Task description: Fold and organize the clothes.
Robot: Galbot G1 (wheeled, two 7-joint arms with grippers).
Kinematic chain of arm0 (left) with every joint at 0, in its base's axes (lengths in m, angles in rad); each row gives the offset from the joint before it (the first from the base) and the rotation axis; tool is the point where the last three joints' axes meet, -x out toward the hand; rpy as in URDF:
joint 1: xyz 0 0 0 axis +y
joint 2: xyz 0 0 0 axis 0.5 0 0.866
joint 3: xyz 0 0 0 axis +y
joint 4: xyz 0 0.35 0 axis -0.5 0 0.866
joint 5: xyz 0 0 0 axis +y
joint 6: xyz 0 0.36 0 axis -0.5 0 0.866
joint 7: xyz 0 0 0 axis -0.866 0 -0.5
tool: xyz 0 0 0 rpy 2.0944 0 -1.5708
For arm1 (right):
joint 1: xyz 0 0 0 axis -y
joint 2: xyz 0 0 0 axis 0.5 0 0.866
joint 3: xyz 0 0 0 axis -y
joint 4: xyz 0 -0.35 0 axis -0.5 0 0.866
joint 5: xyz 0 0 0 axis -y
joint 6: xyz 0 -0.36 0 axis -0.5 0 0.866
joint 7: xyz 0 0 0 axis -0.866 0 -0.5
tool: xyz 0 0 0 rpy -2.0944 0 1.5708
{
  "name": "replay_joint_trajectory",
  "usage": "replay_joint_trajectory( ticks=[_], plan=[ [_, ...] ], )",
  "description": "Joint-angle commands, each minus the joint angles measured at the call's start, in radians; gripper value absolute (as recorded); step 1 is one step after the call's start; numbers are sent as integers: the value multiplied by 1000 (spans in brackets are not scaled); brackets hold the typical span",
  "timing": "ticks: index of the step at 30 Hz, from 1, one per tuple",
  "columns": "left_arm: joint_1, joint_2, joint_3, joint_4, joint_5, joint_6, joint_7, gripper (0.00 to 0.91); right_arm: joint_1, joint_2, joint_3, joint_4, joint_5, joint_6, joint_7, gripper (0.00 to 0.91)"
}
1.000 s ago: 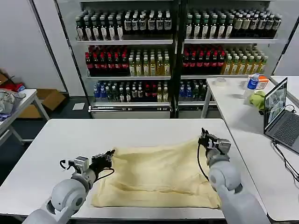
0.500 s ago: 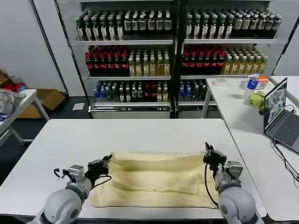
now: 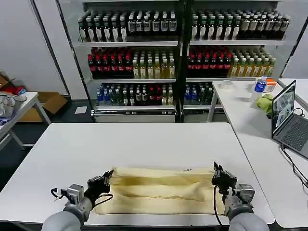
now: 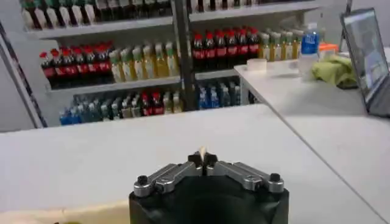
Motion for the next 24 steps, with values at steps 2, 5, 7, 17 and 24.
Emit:
replay_joint_trajectory(
  ticks=[2, 5, 7, 17, 24],
  plan=[
    [102, -8, -29, -6, 85, -2, 6, 30, -41, 6, 1, -7, -7, -10, 7, 0],
    [100, -15, -24, 7, 90, 4, 5, 30, -40, 10, -6, -21, -11, -10, 8, 0],
    [97, -21, -13, 11, 102, 4, 6, 30, -36, 14, -12, -29, -17, -11, 8, 0],
    [62, -54, 22, 79, 204, -6, 3, 161, -4, 33, -53, -60, -40, -80, 12, 907],
    [46, -74, 7, 80, 207, -7, -12, 907, -22, 37, -40, -26, -49, -72, 2, 907]
  ],
)
